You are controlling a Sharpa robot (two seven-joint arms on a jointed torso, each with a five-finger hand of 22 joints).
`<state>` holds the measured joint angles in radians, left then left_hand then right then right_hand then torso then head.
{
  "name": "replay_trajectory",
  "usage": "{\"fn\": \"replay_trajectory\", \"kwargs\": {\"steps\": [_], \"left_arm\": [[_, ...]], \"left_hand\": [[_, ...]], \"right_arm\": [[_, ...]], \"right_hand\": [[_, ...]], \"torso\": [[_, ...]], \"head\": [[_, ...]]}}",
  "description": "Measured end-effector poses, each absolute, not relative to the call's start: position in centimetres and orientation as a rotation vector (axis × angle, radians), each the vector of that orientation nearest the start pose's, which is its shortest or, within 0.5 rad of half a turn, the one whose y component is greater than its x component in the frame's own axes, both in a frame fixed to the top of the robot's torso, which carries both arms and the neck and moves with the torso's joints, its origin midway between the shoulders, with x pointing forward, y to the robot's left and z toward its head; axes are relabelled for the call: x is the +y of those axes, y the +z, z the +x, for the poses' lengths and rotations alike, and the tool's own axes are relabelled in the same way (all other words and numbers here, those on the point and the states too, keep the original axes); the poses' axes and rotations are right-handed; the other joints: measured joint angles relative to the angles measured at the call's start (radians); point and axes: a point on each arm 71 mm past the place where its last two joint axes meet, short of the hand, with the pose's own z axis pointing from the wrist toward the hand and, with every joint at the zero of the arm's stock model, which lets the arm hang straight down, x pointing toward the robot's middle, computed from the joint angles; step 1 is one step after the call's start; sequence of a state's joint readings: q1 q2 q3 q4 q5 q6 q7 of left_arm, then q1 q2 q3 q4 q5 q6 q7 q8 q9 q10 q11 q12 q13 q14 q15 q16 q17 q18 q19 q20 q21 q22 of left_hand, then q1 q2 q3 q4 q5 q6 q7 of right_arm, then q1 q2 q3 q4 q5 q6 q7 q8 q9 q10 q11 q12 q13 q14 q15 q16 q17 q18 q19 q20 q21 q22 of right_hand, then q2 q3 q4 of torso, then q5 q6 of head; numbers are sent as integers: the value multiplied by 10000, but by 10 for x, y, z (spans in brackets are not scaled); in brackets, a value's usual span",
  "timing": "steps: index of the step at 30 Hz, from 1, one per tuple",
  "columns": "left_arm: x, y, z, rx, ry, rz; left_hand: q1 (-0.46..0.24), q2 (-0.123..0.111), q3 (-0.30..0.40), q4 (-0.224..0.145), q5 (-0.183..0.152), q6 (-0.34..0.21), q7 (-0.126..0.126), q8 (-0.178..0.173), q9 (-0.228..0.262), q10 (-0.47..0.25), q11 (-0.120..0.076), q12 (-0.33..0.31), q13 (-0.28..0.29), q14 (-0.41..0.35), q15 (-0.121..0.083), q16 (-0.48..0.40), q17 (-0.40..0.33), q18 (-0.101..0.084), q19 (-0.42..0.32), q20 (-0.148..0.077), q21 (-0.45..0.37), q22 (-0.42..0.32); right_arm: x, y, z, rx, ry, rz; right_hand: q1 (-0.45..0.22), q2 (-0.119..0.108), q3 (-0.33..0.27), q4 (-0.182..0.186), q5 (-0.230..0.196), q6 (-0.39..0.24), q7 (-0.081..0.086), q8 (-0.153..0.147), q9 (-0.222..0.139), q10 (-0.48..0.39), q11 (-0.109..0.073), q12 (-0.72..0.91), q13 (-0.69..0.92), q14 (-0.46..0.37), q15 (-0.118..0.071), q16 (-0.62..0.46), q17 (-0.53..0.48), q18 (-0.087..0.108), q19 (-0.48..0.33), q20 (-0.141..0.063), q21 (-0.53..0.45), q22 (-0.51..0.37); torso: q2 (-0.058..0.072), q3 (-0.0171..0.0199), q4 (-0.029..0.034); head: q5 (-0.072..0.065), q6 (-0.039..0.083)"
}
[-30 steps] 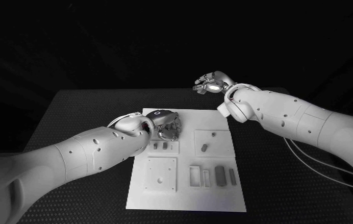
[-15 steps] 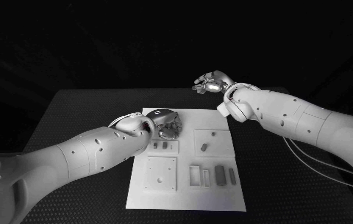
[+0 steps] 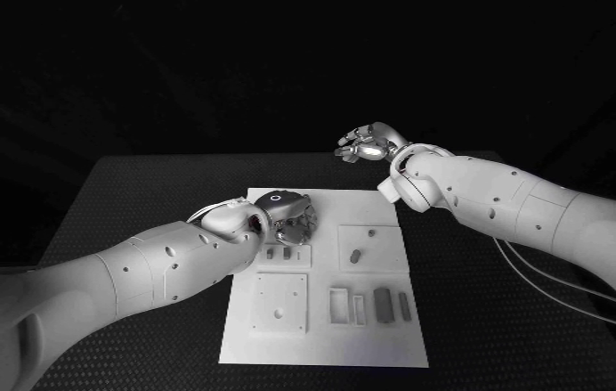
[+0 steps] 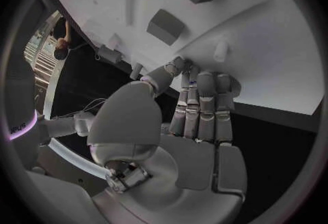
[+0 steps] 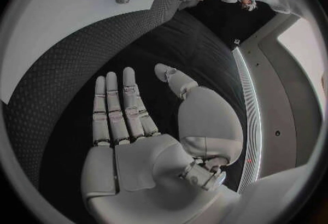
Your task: Assemble the parts on the task board
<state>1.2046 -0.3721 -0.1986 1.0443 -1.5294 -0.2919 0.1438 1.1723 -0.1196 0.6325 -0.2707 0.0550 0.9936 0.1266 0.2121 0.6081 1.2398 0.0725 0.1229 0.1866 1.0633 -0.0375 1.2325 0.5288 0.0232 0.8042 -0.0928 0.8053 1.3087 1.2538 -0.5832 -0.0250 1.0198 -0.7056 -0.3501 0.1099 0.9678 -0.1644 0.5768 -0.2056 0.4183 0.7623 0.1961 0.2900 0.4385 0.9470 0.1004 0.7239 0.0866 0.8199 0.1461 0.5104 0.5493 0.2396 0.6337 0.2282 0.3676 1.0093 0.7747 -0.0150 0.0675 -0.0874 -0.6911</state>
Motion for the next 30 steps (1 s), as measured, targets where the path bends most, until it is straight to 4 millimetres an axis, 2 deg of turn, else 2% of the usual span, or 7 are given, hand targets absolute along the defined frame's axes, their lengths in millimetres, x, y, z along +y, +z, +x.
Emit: {"fn": "replay_trajectory", "kwargs": {"steps": [7,11,19,25,30], "left_arm": [[72,-250,518,16556,-7272,6185],[71,-250,518,16446,-7137,6435],[70,-250,517,16334,-7016,6622],[70,-250,516,16270,-6981,6636],[71,-251,516,16216,-7003,6586]], "left_hand": [[41,-41,26,-26,0,11,-11,0,-9,-1,1,-1,-43,0,1,29,-1,0,0,0,0,0],[136,53,60,-59,0,114,-42,45,-9,122,-27,-2,-55,45,-35,79,-1,-1,90,-17,0,-1],[203,119,104,-20,-1,353,-144,155,-34,349,-190,11,11,217,-139,183,-40,-1,290,-73,39,-1],[205,272,169,-2,-21,584,-198,282,-66,526,-367,18,18,428,-248,268,-77,-2,470,-140,116,-2],[104,401,169,-2,-58,586,-197,281,-72,577,-417,51,18,504,-255,268,-96,-2,538,-178,116,-3]], "right_arm": [[-225,-177,581,15624,9014,5714],[-225,-177,581,15626,9020,5711],[-225,-177,581,15626,9025,5708],[-225,-177,581,15625,9027,5707],[-225,-177,581,15625,9029,5706]], "right_hand": [[0,0,0,0,0,-4,4,0,0,0,0,0,0,0,0,0,-1,0,0,0,0,-1],[0,0,0,0,0,-5,5,0,1,0,0,0,1,0,0,0,-2,0,0,0,0,-1],[0,0,0,0,0,-8,8,0,1,0,0,0,-10,1,0,0,-2,0,0,0,0,7],[0,0,0,0,0,-9,9,0,1,0,0,0,-10,1,-1,0,-3,1,0,0,0,7],[0,0,0,0,0,-10,10,0,2,0,0,0,-18,1,-1,0,6,0,0,0,0,6]], "torso": [[-1,-6,2],[-1,-8,1],[4,-10,-8],[5,-10,-13],[6,-10,-11]], "head": [[-5,-15],[7,-16],[14,-9],[14,1],[14,11]]}}
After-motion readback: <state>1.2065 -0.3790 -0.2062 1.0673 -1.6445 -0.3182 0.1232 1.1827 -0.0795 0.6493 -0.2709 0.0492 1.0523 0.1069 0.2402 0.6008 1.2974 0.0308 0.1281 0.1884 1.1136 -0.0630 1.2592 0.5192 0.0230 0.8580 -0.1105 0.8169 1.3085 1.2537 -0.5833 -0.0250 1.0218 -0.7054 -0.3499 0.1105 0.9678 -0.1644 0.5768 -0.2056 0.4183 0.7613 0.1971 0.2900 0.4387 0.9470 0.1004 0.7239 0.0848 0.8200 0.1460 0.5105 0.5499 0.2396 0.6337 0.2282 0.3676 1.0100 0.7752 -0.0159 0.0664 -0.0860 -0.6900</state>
